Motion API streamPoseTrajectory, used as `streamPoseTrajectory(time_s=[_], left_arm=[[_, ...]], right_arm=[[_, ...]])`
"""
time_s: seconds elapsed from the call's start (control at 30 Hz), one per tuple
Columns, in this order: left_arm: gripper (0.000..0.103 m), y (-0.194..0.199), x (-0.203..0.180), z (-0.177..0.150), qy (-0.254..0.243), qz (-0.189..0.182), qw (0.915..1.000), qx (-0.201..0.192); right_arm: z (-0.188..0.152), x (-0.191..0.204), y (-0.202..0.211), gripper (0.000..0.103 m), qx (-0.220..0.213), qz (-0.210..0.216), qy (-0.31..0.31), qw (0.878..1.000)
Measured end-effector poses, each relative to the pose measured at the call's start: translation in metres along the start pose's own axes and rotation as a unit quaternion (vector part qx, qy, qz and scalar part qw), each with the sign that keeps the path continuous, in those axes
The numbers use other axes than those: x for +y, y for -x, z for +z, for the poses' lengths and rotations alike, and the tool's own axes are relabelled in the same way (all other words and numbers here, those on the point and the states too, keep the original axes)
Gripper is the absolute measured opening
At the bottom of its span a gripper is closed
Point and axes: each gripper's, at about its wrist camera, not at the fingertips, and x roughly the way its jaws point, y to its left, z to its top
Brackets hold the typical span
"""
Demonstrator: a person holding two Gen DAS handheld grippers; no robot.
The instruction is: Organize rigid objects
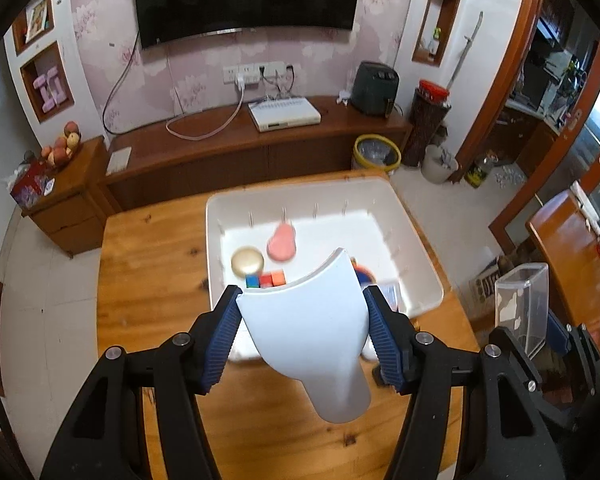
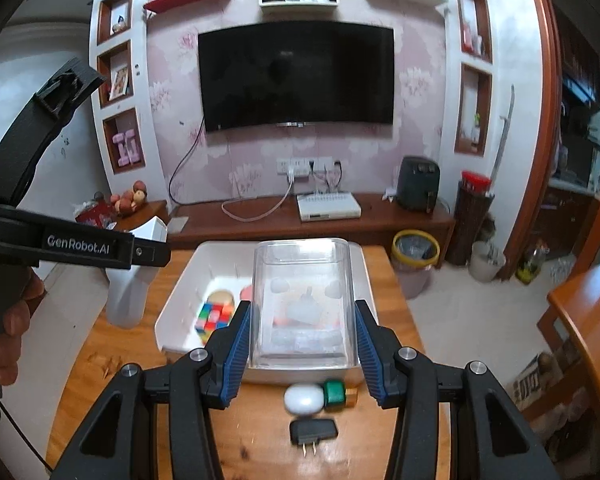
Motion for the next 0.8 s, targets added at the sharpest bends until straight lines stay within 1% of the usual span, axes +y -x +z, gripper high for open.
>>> streamPoseTrajectory(time_s=[0.07, 0.2, 0.33, 0.43, 0.57, 0.7, 0.8], left_arm=[[0.065, 0.002, 0.001, 0.011, 0.001, 0.006, 0.9999, -0.013], [0.065, -0.002, 0.003, 0.031, 0.007, 0.011, 0.9997, -0.023], [0.065, -0.010, 0.003, 0.049, 0.009, 0.019, 0.9993, -0.030], [0.065, -0.023, 0.003, 0.058, 0.011, 0.025, 0.9993, -0.026], [0.065, -0.048, 0.003, 0.069, 0.023, 0.022, 0.9995, -0.003], [0.065, -0.080, -0.001, 0.078, 0.028, 0.024, 0.9991, 0.019], [0.065, -0.103, -0.007, 0.080, 0.021, 0.036, 0.9985, 0.036]], right_arm=[[0.007, -0.001, -0.001, 0.049, -0.013, -0.001, 0.001, 1.000], [0.022, -0.002, -0.004, 0.049, -0.042, -0.007, 0.008, 0.999], [0.033, -0.001, -0.013, 0.049, -0.053, -0.001, 0.011, 0.999], [0.039, -0.002, -0.023, 0.049, -0.053, 0.005, 0.013, 0.998], [0.049, -0.008, -0.049, 0.049, -0.036, 0.013, 0.009, 0.999], [0.054, -0.022, -0.088, 0.049, 0.003, 0.022, -0.022, 1.000], [0.054, -0.031, -0.120, 0.049, 0.034, 0.021, -0.039, 0.998]])
